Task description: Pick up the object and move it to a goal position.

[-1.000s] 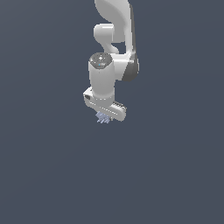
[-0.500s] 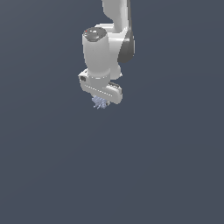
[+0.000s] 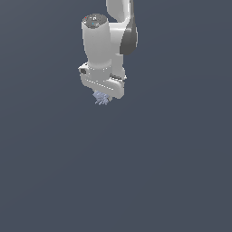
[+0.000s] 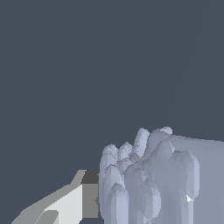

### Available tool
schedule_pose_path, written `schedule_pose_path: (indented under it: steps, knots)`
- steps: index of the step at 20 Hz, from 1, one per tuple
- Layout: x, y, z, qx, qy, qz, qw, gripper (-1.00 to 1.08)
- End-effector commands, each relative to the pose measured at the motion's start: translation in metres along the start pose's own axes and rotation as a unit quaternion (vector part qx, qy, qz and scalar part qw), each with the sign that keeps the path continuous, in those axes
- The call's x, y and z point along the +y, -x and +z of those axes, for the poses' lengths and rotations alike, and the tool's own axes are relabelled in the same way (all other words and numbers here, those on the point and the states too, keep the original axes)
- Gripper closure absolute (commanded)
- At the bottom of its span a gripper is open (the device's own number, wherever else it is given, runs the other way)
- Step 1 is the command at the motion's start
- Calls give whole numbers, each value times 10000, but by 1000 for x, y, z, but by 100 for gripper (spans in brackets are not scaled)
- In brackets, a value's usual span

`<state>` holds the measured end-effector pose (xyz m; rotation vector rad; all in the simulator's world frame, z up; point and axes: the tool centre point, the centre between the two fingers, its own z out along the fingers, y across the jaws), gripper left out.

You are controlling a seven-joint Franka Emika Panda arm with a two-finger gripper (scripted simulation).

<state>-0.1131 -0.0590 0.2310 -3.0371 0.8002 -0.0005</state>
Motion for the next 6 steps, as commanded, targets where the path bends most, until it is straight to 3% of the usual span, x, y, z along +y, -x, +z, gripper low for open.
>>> schedule_pose_path:
  steps: [1, 6]
  knots:
    - [2, 2, -3, -2, 2, -2, 10000, 108]
    - [1, 1, -2, 0, 5, -1, 10000, 108]
